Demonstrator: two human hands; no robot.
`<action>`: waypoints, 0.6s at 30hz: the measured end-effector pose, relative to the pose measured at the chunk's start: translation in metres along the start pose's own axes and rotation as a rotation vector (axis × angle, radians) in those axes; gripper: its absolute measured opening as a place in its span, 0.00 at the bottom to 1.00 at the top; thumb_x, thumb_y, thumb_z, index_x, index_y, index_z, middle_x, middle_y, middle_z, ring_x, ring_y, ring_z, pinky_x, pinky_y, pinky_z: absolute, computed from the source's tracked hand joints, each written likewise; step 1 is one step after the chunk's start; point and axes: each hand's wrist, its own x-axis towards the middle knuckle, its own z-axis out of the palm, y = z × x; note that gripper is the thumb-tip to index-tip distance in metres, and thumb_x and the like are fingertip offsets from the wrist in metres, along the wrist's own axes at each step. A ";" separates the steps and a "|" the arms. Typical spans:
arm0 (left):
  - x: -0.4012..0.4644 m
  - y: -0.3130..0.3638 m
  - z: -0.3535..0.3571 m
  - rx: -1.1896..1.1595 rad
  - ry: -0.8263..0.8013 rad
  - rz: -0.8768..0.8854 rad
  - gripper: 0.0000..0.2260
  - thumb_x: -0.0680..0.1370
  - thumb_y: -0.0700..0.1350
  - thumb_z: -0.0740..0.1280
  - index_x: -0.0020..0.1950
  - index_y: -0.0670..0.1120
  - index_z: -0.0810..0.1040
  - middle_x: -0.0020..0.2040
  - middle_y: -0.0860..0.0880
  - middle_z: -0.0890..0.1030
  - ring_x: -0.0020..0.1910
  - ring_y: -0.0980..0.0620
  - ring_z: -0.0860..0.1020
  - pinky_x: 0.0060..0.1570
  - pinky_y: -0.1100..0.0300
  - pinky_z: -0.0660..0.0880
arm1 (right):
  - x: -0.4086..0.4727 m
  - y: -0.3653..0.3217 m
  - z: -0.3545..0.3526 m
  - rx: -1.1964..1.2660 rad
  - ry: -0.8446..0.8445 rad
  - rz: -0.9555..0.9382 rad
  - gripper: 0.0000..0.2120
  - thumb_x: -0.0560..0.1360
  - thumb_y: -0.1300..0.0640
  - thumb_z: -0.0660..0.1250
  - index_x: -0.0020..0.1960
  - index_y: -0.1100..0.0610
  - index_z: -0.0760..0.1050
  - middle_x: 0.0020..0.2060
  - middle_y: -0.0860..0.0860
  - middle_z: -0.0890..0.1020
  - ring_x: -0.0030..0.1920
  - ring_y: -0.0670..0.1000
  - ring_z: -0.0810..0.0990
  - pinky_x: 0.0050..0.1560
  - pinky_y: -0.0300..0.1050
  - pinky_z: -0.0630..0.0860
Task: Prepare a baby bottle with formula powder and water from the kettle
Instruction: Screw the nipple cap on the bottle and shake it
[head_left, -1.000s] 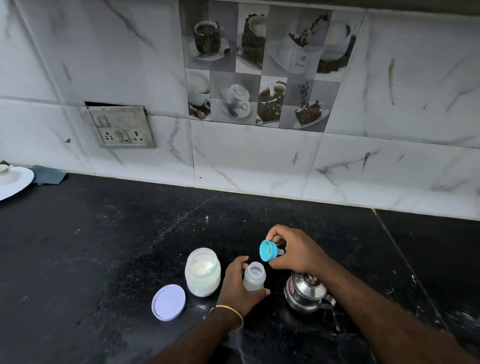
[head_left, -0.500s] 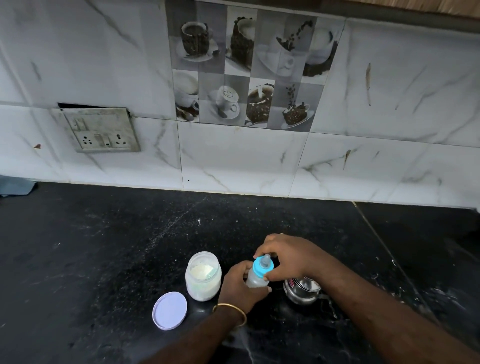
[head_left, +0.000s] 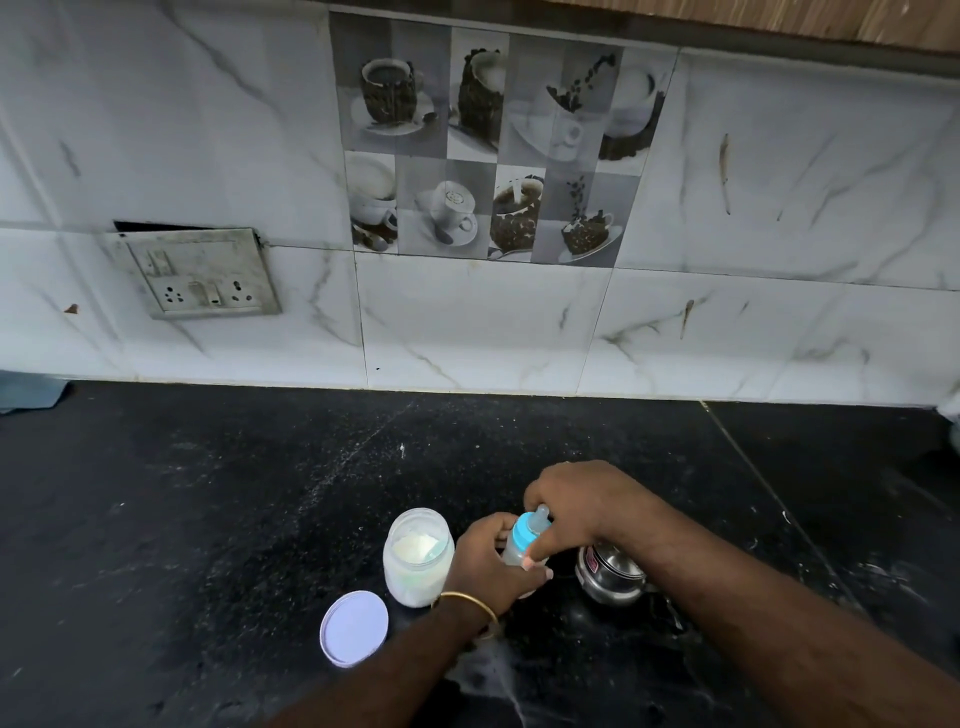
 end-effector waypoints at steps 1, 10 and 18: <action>0.000 0.000 -0.001 0.001 -0.001 -0.001 0.25 0.56 0.54 0.81 0.51 0.54 0.80 0.47 0.53 0.85 0.47 0.57 0.83 0.50 0.58 0.81 | -0.001 0.000 -0.001 0.028 -0.013 -0.028 0.29 0.65 0.38 0.76 0.63 0.44 0.74 0.55 0.45 0.78 0.54 0.49 0.79 0.51 0.50 0.78; -0.001 0.007 -0.002 -0.023 0.003 -0.008 0.24 0.56 0.51 0.82 0.49 0.53 0.81 0.47 0.52 0.85 0.46 0.58 0.82 0.51 0.57 0.81 | -0.008 -0.006 -0.008 -0.053 0.031 -0.029 0.24 0.67 0.39 0.73 0.60 0.44 0.75 0.52 0.45 0.81 0.50 0.50 0.80 0.48 0.49 0.77; -0.004 0.010 0.001 -0.024 -0.007 0.007 0.23 0.55 0.50 0.82 0.48 0.53 0.81 0.45 0.52 0.85 0.46 0.56 0.83 0.52 0.51 0.82 | -0.017 -0.010 -0.009 -0.069 0.026 -0.048 0.19 0.71 0.40 0.70 0.60 0.45 0.76 0.52 0.45 0.82 0.50 0.50 0.81 0.49 0.50 0.78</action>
